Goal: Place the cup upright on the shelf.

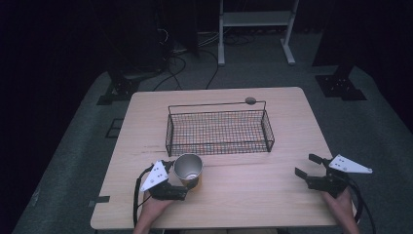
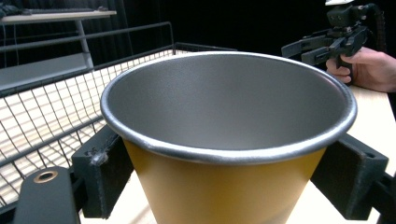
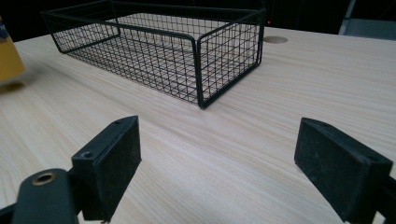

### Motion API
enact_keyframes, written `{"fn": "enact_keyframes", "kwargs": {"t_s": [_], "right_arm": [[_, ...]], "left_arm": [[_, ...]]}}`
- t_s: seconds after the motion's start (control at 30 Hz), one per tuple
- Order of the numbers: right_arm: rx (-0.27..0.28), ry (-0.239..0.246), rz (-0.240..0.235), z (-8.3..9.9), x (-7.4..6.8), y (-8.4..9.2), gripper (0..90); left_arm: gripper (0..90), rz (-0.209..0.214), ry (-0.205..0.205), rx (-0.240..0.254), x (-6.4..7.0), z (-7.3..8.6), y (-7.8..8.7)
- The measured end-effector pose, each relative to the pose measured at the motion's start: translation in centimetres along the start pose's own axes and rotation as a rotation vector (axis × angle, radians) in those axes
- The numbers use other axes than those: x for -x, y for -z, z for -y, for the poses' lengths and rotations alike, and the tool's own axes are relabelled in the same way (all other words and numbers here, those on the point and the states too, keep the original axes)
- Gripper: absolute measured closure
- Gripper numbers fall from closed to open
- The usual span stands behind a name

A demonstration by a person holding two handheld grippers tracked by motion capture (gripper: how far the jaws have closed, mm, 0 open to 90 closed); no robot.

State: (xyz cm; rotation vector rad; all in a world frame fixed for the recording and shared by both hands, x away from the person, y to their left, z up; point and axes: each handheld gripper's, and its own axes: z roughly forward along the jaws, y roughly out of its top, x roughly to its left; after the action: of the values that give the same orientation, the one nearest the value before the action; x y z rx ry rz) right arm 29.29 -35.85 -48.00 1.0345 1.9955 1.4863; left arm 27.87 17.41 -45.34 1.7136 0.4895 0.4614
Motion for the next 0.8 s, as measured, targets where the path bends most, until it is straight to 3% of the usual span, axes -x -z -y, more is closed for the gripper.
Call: {"fn": "enact_keyframes", "kwargs": {"t_s": [0.17, 0.27, 0.43, 0.8], "right_arm": [[-0.001, 0.004, -0.001, 0.0, 0.0, 0.0, 13.6], [0.000, 0.008, -0.003, 0.0, 0.0, 0.0, 13.6], [-0.002, 0.012, -0.005, 0.0, -0.1, -0.1, 13.7], [0.000, 0.010, -0.004, 0.0, 0.0, -0.1, 13.7]], "left_arm": [[14.6, 0.017, 0.010, 0.031, -0.2, -1.1, 0.0], [14.6, 0.020, -0.010, 0.025, -0.3, -1.9, -0.2], [14.6, 0.033, 0.000, 0.034, -0.6, -3.0, -0.6], [14.7, 0.052, -0.028, 0.033, -1.2, -4.9, -2.3]]}}
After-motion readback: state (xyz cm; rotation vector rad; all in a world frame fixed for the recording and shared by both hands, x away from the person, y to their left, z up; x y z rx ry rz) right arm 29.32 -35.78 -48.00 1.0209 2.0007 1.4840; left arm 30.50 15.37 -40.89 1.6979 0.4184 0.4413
